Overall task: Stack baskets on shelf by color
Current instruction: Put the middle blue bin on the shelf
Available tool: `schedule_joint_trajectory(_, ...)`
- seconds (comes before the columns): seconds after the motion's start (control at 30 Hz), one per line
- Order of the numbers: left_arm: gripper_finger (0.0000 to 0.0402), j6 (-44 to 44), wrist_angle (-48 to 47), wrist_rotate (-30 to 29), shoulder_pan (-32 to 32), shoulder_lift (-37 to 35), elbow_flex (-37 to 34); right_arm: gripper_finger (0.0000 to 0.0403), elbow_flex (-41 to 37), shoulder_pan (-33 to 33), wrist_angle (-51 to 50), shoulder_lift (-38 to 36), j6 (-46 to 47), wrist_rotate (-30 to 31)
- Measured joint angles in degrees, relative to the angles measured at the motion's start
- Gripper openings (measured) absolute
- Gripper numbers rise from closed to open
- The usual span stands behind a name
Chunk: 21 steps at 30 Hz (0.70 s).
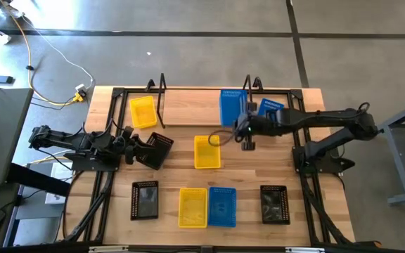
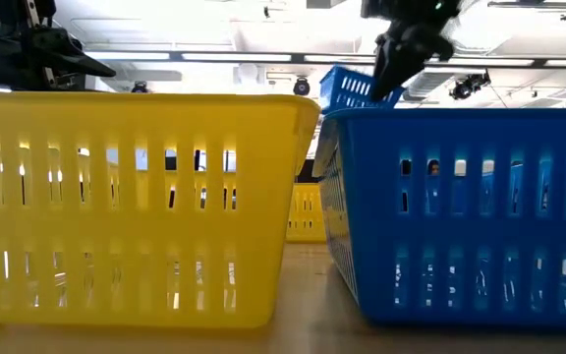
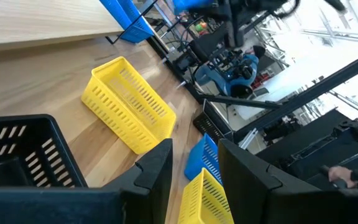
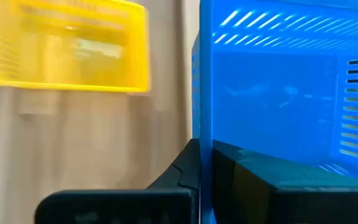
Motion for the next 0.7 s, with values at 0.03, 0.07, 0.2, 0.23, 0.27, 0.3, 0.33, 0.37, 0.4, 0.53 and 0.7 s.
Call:
schedule_joint_trajectory(0.03, 0.0117, 0.0, 0.0, 0.0, 0.0, 0.0, 0.0, 0.0, 0.0, -1.43, 0.3, 0.22, -1.14, -0.35)
schedule_joint_trajectory(0.07, 0.0117, -0.01, 0.0, 0.0, 0.0, 0.0, 0.0, 0.0, 0.0, -2.86, 0.59, 0.67, -2.09, -1.26)
schedule_joint_trajectory(0.2, 0.0117, -0.02, 0.0, 0.04, -0.03, 0.0, 0.0, 0.0, 0.02, -7.92, 1.14, 3.33, -3.26, -4.94)
schedule_joint_trajectory(0.23, 0.0117, -0.04, -0.02, 0.12, -0.02, 0.03, -0.01, 0.0, 0.02, -8.94, 1.08, 4.16, -3.43, -5.63)
schedule_joint_trajectory(0.27, 0.0117, -0.06, -0.02, 0.15, -0.02, 0.04, 0.0, 0.0, 0.02, -9.82, 1.26, 5.08, -3.64, -6.02)
schedule_joint_trajectory(0.3, 0.0117, -0.06, 0.0, 0.13, -0.04, 0.03, -0.01, 0.0, 0.02, -10.57, 1.24, 5.91, -4.05, -6.26)
schedule_joint_trajectory(0.33, 0.0117, -0.06, -0.02, 0.13, -0.02, 0.04, 0.0, 0.0, 0.02, -11.22, 1.1, 6.84, -4.75, -6.64)
schedule_joint_trajectory(0.37, 0.0117, -0.08, -0.02, 0.13, -0.02, 0.04, 0.0, 0.0, 0.02, -11.78, 1.19, 7.65, -5.45, -7.2)
schedule_joint_trajectory(0.4, 0.0117, -0.07, 0.0, 0.13, -0.02, 0.04, -0.01, 0.0, 0.02, -12.33, 1.16, 8.39, -5.87, -7.91)
schedule_joint_trajectory(0.53, 0.0117, -0.12, -0.01, 0.13, -0.02, 0.04, -0.01, 0.0, 0.02, -13.74, 1.22, 11.22, -6.46, -10.27)
schedule_joint_trajectory(0.7, 0.0117, -0.06, -0.02, 0.11, -0.02, 0.02, -0.01, 0.0, 0.02, -14.74, 1.76, 14.54, -8.02, -11.53)
